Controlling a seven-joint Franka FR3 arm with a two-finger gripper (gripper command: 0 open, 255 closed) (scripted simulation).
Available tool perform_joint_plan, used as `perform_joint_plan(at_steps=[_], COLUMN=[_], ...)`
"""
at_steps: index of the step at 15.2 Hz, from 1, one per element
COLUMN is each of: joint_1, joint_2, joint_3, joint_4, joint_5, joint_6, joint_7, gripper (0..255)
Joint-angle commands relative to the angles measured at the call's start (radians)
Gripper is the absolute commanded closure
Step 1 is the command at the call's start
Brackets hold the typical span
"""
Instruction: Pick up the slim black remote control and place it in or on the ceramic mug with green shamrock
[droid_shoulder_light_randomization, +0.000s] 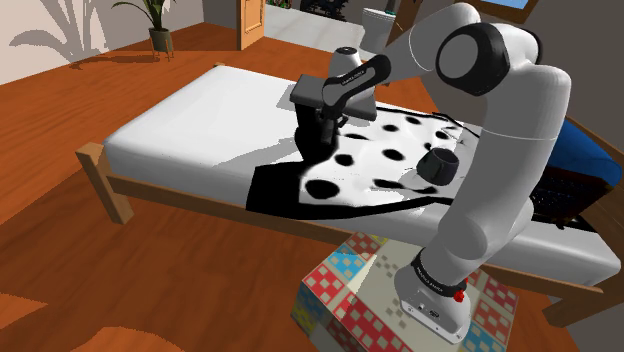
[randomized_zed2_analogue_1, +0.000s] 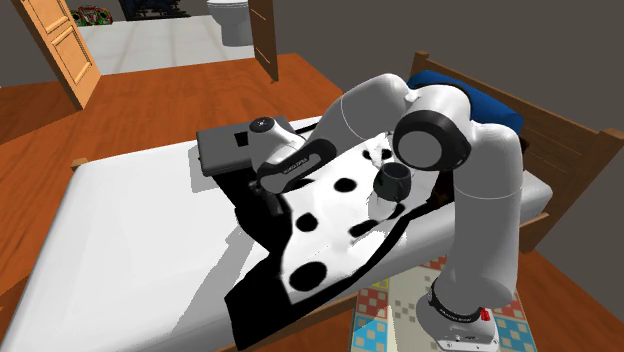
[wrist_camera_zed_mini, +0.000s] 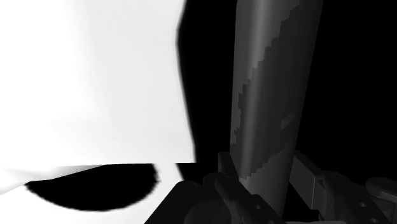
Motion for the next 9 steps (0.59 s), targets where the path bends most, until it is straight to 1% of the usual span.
perform_joint_plan(at_steps=[1,9], joint_1=[0.0,-0.001], joint_2=[-0.01,-0.07], joint_3=[0.0,0.004], joint_4=[0.001,0.033], joint_5=[0.002,0.014], joint_6=[-0.019,-0.108], joint_7=[-0.003,-0.023], gripper=[255,255])
